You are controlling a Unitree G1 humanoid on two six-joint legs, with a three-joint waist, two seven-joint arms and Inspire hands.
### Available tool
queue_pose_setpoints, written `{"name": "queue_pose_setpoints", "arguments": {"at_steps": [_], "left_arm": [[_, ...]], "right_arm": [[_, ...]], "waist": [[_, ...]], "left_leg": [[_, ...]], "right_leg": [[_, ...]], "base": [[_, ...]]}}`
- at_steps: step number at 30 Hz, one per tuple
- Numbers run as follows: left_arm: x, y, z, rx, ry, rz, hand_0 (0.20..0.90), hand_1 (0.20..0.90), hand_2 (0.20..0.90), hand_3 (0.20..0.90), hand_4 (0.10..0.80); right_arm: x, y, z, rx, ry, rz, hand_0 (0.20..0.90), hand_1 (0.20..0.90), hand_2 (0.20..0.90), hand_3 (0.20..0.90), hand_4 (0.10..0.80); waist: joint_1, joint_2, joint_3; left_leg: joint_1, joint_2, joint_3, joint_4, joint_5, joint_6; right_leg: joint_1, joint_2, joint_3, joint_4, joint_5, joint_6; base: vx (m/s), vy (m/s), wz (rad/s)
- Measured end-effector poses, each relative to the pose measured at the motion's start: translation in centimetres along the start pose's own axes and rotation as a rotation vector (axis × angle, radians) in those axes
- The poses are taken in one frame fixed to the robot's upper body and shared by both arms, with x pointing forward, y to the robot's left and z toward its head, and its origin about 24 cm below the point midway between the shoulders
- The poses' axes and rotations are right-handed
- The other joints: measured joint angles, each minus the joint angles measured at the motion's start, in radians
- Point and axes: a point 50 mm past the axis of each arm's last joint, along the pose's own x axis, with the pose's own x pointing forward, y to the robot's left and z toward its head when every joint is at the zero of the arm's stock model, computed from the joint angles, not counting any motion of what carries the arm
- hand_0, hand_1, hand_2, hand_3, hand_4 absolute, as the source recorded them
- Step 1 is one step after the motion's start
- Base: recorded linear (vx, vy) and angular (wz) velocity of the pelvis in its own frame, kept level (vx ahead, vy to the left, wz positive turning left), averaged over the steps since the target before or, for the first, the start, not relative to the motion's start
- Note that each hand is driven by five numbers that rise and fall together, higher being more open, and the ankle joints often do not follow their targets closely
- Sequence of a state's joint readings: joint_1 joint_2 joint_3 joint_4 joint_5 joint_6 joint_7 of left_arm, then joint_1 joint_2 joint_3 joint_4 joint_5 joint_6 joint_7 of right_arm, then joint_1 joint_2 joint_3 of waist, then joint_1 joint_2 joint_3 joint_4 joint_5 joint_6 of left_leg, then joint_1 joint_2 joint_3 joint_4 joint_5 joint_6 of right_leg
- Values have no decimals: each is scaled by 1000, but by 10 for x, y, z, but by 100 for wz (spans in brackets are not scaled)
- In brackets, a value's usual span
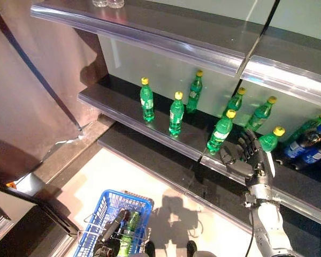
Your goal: Pick up the drink and place into the basket.
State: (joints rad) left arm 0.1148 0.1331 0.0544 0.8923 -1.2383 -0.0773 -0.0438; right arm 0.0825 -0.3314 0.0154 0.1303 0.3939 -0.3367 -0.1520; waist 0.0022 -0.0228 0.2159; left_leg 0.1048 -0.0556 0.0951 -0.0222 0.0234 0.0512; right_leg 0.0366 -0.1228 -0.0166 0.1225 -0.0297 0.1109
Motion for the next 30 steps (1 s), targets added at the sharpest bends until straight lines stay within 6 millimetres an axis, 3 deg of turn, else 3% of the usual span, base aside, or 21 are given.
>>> {"name": "queue_pose_setpoints", "arguments": {"at_steps": [2,4,9,11,14,15,18,21,22,24,28,30], "left_arm": [[1,-4,0,0,3,-16,300,300,300,200,100],[2,-6,3,-8,-5,-22,300,300,300,200,100],[4,-4,20,15,-40,-17,300,300,300,200,100],[5,-5,21,-1,-48,-15,300,300,300,200,100],[4,1,22,-15,-52,8,300,300,300,200,100],[3,3,22,-15,-56,14,300,300,300,200,100],[3,3,23,-18,-61,15,300,300,300,200,100],[2,5,26,-33,-70,36,300,300,300,200,100],[1,5,26,-35,-76,31,300,300,300,200,100],[0,6,28,-38,-84,29,300,300,300,200,100],[1,-1,28,-39,-85,9,300,300,300,200,100],[-2,1,24,-40,-79,-3,300,300,300,200,100]], "right_arm": [[0,-1,0,-1,2,-14,900,900,900,900,800],[-2,-2,-3,-3,14,-27,900,900,900,900,800],[-2,-6,-3,-9,18,-40,900,900,900,900,800],[-1,-12,-1,-19,14,-50,900,900,900,900,800],[-3,-21,-10,-34,52,-85,900,900,900,900,800],[-4,-23,-14,-39,72,-95,900,900,900,900,800],[-4,-26,-16,-39,80,-122,900,900,900,900,800],[-4,-25,-15,-40,82,-119,900,900,900,900,800],[-4,-24,-13,-38,69,-113,900,900,900,900,800],[-2,-23,-5,-30,39,-109,900,900,900,900,800],[-6,-20,5,-20,1,-77,900,900,900,900,800],[-7,-13,8,-15,-12,-34,900,900,900,900,800]], "waist": [[-2,1,14],[-4,-1,40],[-21,-51,53],[-50,-50,56],[-55,-63,52],[-49,-69,50],[-39,-42,58],[-40,-20,50],[-41,-18,48],[-43,-27,36],[-49,-37,30],[-34,-49,20]], "left_leg": [[-4,-4,-5,18,-14,9],[-5,-29,-60,46,-25,31],[-36,-59,-104,81,-26,39],[-56,-57,-141,95,-29,36],[-24,-63,-168,95,-51,7],[-14,-63,-175,98,-66,-8],[-4,-40,-222,139,-111,-39],[4,20,-250,145,-151,-56],[0,40,-248,139,-160,-56],[-4,44,-243,179,-182,-79],[-95,11,-190,379,-151,-87],[-94,-18,-170,386,-151,-74]], "right_leg": [[-39,-12,0,94,-22,14],[-134,-22,5,272,-49,36],[-229,38,22,253,-76,35],[-280,70,24,194,-47,31],[-278,66,22,134,-20,32],[-264,65,19,130,-4,15],[-251,103,-9,123,4,12],[-214,142,-76,76,4,10],[-214,153,-92,83,2,-3],[-220,158,-120,84,9,-78],[-172,156,-116,1,7,-93],[-146,146,-84,-31,55,-169]], "base": [[51,40,4],[188,-1,-5],[276,-68,14],[297,-147,45],[280,-240,32],[274,-260,20],[286,-240,-6],[220,-205,-7],[169,-195,-9],[140,-194,7],[66,-100,19],[34,-16,-19]]}}
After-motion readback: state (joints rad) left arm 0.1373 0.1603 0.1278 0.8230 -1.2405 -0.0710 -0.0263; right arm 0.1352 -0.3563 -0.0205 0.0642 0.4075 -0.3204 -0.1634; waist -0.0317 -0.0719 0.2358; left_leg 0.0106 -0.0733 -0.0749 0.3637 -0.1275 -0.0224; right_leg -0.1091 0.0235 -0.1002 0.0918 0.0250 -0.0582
